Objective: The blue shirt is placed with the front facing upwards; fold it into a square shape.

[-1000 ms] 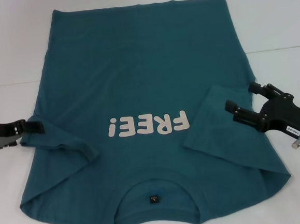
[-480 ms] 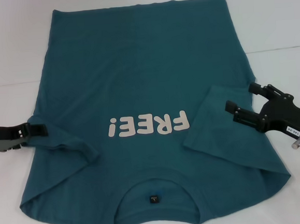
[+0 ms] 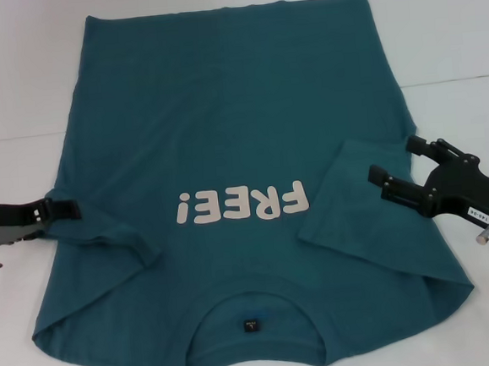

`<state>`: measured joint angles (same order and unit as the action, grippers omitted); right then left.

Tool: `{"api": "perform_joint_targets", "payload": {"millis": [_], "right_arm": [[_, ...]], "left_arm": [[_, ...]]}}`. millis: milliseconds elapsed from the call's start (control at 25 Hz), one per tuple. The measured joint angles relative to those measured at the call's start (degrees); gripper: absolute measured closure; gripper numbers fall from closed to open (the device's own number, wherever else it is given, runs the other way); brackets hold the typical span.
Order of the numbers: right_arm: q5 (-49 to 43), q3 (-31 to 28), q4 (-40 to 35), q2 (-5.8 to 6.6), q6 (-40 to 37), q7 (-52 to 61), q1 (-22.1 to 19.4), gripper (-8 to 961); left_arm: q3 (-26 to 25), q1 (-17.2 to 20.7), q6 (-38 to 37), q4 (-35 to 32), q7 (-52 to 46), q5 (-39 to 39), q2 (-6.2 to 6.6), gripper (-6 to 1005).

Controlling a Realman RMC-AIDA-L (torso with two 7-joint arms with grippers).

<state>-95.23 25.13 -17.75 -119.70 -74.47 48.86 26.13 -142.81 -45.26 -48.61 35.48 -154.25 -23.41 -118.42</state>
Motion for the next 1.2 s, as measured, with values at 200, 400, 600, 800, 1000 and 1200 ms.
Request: {"api": "perform_joint_targets", "payload": {"millis": [200, 400, 600, 800, 1000, 1200], "right_arm": [[0.03, 0.00, 0.00, 0.00, 0.35, 0.00, -0.02, 11], [0.05, 0.00, 0.00, 0.00, 0.45, 0.00, 0.03, 11], [0.05, 0.00, 0.05, 0.00, 0.48, 0.00, 0.07, 11], [0.05, 0.00, 0.09, 0.00, 0.48, 0.00, 0.07, 11], [0.05, 0.00, 0.09, 0.00, 0.48, 0.00, 0.14, 12], [0.05, 0.00, 0.09, 0.00, 0.49, 0.00, 0.15, 12]], "left_arm": [[0.07, -0.01, 0.75, -0.80, 0.29, 0.10, 0.25, 216], [0.17, 0.13, 1.36, -0.76, 0.40, 0.58, 0.27, 226], [0.17, 0.09, 1.86, -0.82, 0.43, 1.32, 0.26, 235], [0.17, -0.14, 2.03, -0.89, 0.42, 1.31, -0.10, 245], [0.16, -0.97, 2.03, -2.00, 0.40, 1.37, -0.05, 255], [0.21, -1.49, 2.17, -3.11, 0.42, 1.46, 0.21, 264]]}}
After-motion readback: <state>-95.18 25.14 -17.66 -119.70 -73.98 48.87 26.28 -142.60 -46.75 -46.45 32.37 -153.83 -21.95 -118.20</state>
